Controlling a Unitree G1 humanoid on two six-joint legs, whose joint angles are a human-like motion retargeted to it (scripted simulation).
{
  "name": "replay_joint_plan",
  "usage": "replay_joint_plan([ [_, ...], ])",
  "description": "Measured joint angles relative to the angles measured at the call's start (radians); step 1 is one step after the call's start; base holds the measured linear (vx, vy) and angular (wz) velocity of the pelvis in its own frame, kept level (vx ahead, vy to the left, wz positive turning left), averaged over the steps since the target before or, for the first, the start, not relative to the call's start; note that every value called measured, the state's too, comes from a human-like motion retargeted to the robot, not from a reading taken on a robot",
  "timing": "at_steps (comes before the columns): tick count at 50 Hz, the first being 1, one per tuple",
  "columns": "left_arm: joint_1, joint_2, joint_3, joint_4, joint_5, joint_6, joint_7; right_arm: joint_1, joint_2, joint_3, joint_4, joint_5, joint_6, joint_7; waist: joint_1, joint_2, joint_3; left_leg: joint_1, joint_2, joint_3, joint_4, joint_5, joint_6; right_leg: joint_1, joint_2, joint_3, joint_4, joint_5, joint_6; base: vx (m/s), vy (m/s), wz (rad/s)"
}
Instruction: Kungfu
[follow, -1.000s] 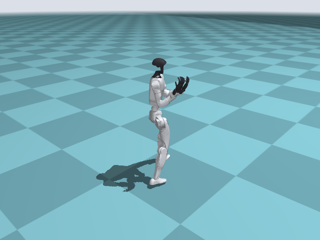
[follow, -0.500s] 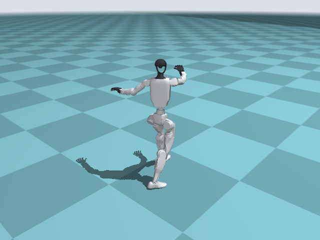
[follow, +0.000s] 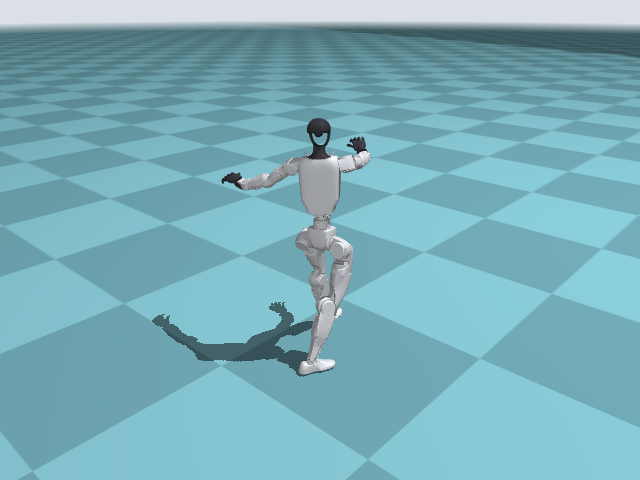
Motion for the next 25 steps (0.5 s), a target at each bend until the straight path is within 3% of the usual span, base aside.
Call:
replay_joint_plan([
  [5,-0.242,-0.075,-0.250,-0.352,-0.197,-0.143,-0.029,-0.002,0.018,0.029,-0.061,0.014,-0.041,0.110,-0.035,-0.007,-0.005,0.009,0.009,0.012,-0.019,0.007,0.005,-0.004,0.000,-0.008,-0.002,0.015,0.011,-0.02,-0.07,-0.08],
  [10,-0.499,-0.127,-0.566,-0.644,-0.207,-0.143,-0.120,0.004,0.082,0.069,-0.148,0.060,-0.048,0.207,-0.074,0.004,-0.011,0.019,0.020,0.032,-0.026,-0.001,0.019,-0.010,-0.016,-0.007,-0.005,0.049,0.031,-0.02,0.00,-0.33],
  [15,-0.679,-0.119,-0.883,-0.796,-0.182,-0.130,-0.229,0.023,0.164,0.136,-0.300,0.053,-0.066,0.267,-0.133,0.041,-0.001,0.035,0.049,0.075,-0.021,-0.030,0.042,-0.030,-0.049,0.000,-0.002,0.100,0.047,-0.09,0.07,-0.73],
  [18,-0.727,-0.098,-0.969,-0.850,-0.118,-0.102,-0.256,0.032,0.191,0.183,-0.395,-0.001,-0.054,0.280,-0.167,0.060,0.011,0.051,0.082,0.142,-0.018,-0.055,0.056,-0.056,-0.081,0.014,0.002,0.130,0.048,-0.15,0.08,-1.23],
  [25,-0.708,-0.038,-1.009,-0.951,-0.057,-0.166,-0.174,0.040,0.211,0.228,-0.477,-0.093,-0.032,0.276,-0.205,0.070,0.031,0.108,0.172,0.355,-0.018,-0.120,0.059,-0.161,-0.163,0.112,0.018,0.175,0.019,-0.18,0.03,-1.60],
])
